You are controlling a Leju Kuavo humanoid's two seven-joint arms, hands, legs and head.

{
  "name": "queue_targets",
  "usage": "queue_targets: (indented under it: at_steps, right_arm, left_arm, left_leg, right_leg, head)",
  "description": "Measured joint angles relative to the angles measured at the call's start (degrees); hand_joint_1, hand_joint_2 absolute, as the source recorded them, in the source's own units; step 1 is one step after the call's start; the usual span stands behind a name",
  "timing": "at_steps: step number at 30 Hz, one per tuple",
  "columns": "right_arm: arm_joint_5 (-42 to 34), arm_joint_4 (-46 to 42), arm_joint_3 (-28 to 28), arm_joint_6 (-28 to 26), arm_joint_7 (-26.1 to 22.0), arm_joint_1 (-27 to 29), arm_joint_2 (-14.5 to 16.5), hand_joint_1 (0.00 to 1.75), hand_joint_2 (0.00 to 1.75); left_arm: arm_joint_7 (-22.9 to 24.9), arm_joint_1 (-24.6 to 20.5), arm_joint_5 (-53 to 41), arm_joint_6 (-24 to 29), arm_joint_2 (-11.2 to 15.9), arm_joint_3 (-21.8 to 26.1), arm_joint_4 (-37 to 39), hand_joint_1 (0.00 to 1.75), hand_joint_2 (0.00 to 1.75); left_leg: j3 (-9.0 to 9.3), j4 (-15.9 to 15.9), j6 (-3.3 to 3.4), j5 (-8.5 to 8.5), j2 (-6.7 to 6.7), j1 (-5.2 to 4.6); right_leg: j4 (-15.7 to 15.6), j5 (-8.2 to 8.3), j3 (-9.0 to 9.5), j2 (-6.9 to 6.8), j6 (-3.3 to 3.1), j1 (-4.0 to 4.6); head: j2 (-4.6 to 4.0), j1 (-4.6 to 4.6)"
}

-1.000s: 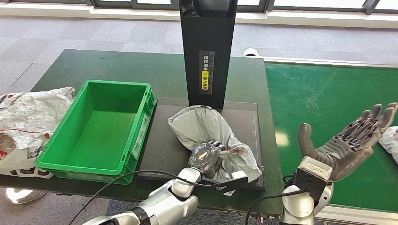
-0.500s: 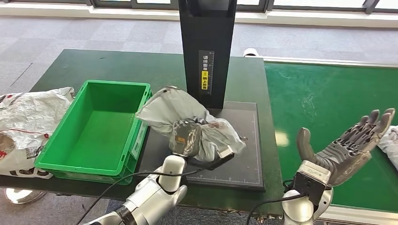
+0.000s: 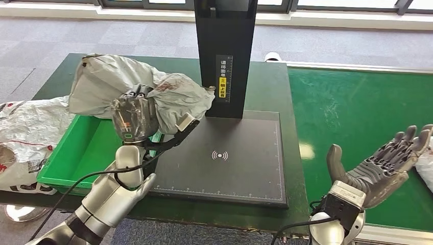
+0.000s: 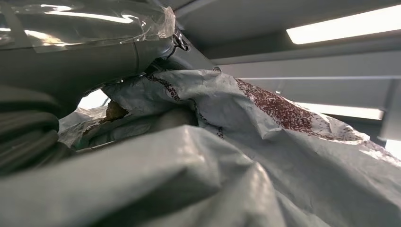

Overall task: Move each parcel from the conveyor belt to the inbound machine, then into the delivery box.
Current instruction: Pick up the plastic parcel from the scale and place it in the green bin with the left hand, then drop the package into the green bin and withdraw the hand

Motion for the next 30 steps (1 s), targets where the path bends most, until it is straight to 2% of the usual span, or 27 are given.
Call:
queue_targets:
  at_steps: [2,3,4,5,8,9,10,11,15,19,22,30]
  right_arm:
    - [0.0,-0.5,-0.1,0.0,0.0,0.5,0.0,0.00,1.75]
    - [-0.1,-0.7,-0.2,0.0,0.0,0.8,0.0,0.00,1.75]
    - [-0.2,-1.0,-0.2,0.0,0.0,1.1,0.0,0.00,1.75]
    - [-0.3,-1.2,-0.2,0.0,0.0,1.4,0.0,0.00,1.75]
    - [-0.6,-1.5,-0.2,0.0,0.0,1.8,0.0,0.00,1.75]
    - [-0.7,-1.6,-0.2,0.0,0.0,1.9,0.0,0.00,1.75]
    - [-0.7,-1.7,-0.2,0.0,0.0,2.0,0.0,0.00,1.75]
    - [-0.7,-1.9,-0.2,0.0,0.0,2.2,0.0,0.00,1.75]
    - [-0.6,-2.1,-0.2,0.0,0.0,2.4,0.0,0.00,1.75]
    - [-0.5,-2.1,-0.2,0.0,0.0,2.4,0.0,0.00,1.75]
    - [-0.2,-2.0,-0.2,0.1,0.0,2.3,0.0,0.00,1.75]
    - [0.0,-1.8,-0.2,0.1,0.0,2.3,0.0,0.00,1.75]
  left_arm:
    - [-5.1,2.8,0.0,0.0,-0.3,4.6,-4.0,1.75,1.75]
    - [-10.1,4.4,0.2,0.0,-1.4,7.9,-6.0,1.75,1.75]
    - [-16.9,5.9,0.7,0.0,-3.0,12.0,-7.7,1.75,1.75]
    - [-25.8,7.0,1.8,0.0,-5.2,17.0,-9.0,1.75,1.75]
    - [-55.1,8.1,6.5,0.0,-12.6,35.8,-10.9,1.75,1.75]
    - [-61.7,8.3,7.4,0.0,-14.6,41.5,-11.2,1.75,1.75]
    - [-65.4,8.6,7.8,0.0,-16.2,46.3,-11.6,1.75,1.75]
    - [-66.3,8.9,7.9,0.0,-17.5,49.9,-11.8,1.75,1.75]
    - [-59.8,9.3,8.2,0.0,-21.0,58.9,-11.9,0.03,1.75]
    - [-58.5,9.2,8.3,0.0,-22.7,65.7,-9.4,0.00,1.75]
    - [-57.6,9.2,7.7,0.0,-23.6,68.5,-7.5,0.00,1.75]
    - [-56.2,9.2,7.2,0.0,-24.4,70.9,-5.3,0.00,1.75]
  left_leg:
    - [-0.01,0.0,0.00,-0.01,0.00,0.00]
    - [-0.03,0.0,0.00,-0.02,-0.01,-0.01]
    - [-0.06,0.0,0.00,-0.02,-0.02,-0.01]
    - [-0.10,0.0,0.00,-0.02,-0.02,-0.01]
    - [-0.03,0.0,-0.02,-0.07,0.19,-0.04]
    - [0.04,0.0,-0.04,-0.11,0.33,-0.06]
    - [0.10,0.0,-0.07,-0.15,0.45,-0.08]
    - [0.13,0.0,-0.08,-0.17,0.49,-0.09]
    - [0.12,0.0,-0.14,-0.14,0.33,-0.04]
    - [0.12,0.0,-0.16,-0.12,0.31,-0.01]
    - [0.10,0.0,-0.17,-0.12,0.26,0.00]
    - [0.07,0.0,-0.17,-0.13,0.13,0.00]
  right_leg:
    - [0.0,-0.02,-0.02,0.00,-0.02,-0.01]
    - [0.0,-0.03,-0.03,0.00,-0.02,-0.01]
    - [0.0,-0.03,-0.05,-0.01,-0.01,-0.01]
    - [0.0,-0.03,-0.06,-0.02,-0.01,-0.01]
    - [0.0,-0.01,-0.08,0.17,-0.03,-0.04]
    - [0.0,0.00,-0.09,0.30,-0.03,-0.05]
    - [0.0,0.01,-0.09,0.41,-0.04,-0.05]
    - [0.0,0.01,-0.08,0.46,-0.05,-0.04]
    - [0.0,-0.03,0.01,0.32,-0.13,0.05]
    - [0.0,-0.05,0.01,0.30,-0.17,0.07]
    - [0.0,-0.06,0.01,0.26,-0.19,0.14]
    - [0.0,-0.06,0.02,0.12,-0.19,0.13]
  head:
    - [0.00,0.00]
    - [0.00,0.00]
    - [0.00,0.00]
    - [0.00,0.00]
    - [0.00,0.00]
    - [0.00,0.00]
    - [0.00,0.00]
    - [0.00,0.00]
    - [0.00,0.00]
    - [0.00,0.00]
    - [0.00,0.00]
    - [0.00,0.00]
